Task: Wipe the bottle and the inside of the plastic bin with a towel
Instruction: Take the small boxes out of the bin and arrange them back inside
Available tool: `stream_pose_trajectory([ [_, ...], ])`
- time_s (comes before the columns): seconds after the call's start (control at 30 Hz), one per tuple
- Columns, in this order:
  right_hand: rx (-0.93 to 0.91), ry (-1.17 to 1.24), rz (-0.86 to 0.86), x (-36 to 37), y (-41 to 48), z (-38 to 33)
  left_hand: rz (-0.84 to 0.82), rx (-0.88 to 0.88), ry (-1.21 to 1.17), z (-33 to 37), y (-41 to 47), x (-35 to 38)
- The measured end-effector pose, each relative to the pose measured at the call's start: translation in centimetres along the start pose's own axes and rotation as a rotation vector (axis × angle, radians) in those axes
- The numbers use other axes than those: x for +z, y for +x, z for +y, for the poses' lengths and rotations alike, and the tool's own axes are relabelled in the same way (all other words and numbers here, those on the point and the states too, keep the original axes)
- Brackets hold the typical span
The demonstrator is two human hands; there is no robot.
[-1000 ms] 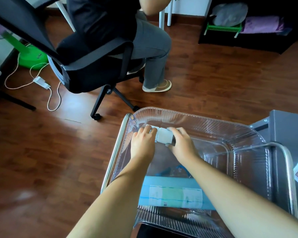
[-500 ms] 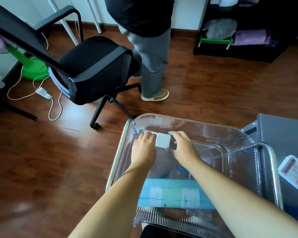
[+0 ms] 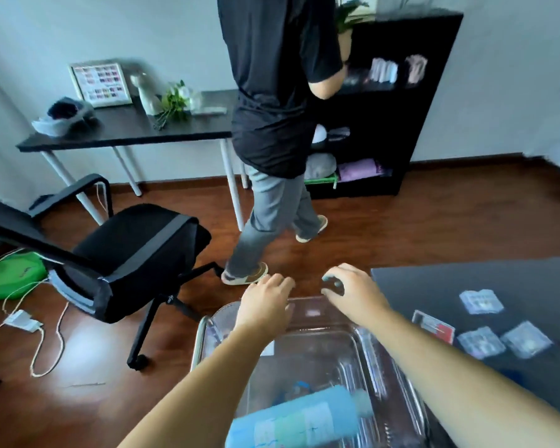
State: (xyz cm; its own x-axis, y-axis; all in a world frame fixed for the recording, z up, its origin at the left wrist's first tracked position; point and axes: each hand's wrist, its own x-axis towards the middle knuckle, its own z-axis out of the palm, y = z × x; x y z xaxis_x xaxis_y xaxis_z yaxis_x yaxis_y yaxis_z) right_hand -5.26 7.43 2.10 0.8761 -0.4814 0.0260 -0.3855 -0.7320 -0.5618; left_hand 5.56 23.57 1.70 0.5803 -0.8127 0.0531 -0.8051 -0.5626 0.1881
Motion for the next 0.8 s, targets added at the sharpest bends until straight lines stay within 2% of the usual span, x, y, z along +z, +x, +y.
stream_pose_trajectory([
  [0.23, 0.201, -0.074, 0.132, -8.3, -4.7, 7.3, -0.040, 0.254, -0.051, 10.0, 5.3, -1.3],
  [0.37, 0.325, -0.124, 0.116, -11.1, -8.5, 11.8, -0.139, 0.385, 0.016, 15.7, 6.7, 0.6],
  [0.5, 0.445, -0.145, 0.028, -12.1, -11.7, 15.4, -0.266, 0.448, 0.062, 19.6, 7.3, 3.2],
  [0.8, 0.256, -0.333, -0.187, -11.7, -12.8, 19.2, -0.454, 0.469, 0.185, 23.1, 7.8, 7.1],
])
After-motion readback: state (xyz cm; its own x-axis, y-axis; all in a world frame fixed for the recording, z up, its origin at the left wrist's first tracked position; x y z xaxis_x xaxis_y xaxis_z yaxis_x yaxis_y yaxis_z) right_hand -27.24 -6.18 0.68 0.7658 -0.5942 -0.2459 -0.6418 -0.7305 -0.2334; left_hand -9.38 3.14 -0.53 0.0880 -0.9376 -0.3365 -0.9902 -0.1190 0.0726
